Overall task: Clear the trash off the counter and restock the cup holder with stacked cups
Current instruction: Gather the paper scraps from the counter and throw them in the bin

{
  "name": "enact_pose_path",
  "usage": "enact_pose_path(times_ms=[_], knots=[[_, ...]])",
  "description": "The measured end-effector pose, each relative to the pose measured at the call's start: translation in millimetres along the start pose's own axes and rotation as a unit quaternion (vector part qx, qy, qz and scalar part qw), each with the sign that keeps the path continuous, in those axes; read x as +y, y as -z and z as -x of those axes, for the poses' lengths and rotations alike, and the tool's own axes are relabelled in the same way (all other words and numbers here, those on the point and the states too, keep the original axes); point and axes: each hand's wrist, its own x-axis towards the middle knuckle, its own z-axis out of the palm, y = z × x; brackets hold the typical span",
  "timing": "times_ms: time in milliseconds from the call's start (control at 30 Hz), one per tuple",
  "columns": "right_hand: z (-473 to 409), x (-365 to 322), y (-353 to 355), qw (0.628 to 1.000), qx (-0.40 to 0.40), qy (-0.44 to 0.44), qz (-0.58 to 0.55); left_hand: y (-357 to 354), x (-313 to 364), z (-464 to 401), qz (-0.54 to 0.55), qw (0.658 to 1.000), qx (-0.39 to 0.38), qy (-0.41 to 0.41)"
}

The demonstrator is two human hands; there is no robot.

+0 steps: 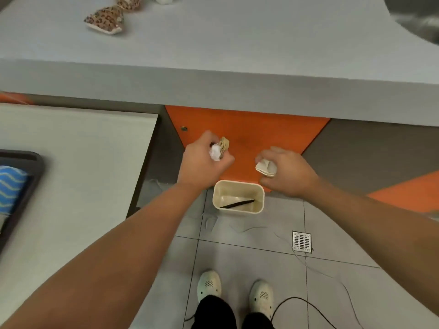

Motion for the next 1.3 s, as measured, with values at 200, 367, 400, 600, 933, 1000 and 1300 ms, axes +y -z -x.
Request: enact_pose_path(times_ms=[200,367,400,600,933,1000,1300], knots=[[-25,82,-127,0.998,-0.054,-0.026,0.022,-113,-110,15,0.001,0.989,-0.073,0.127],[-68,154,-257,0.996,-0.085,-0.028,0.009,-218,-222,16,-0.033,0.983,-0.115,0.136],[-79,167,-281,0.995,-0.097,-0.026,0.013,-238,-244,14,-0.036,0.982,-0.127,0.135],[-142,232,-394,0.989,-0.134,-0.037,0.049,-334,-349,1,-0.095,0.961,-0.227,0.128],[-191,277,-492,0.942,-0.296,-0.103,0.118,-394,-406,-26,-0.255,0.846,-0.444,0.153],[-187,275,-487,0.95,-0.275,-0.113,0.096,-393,-404,-28,-0.243,0.866,-0.415,0.139],[-114,191,-343,0.976,-0.189,-0.083,0.069,-279,-277,-14,-0.284,0.878,-0.377,0.08]])
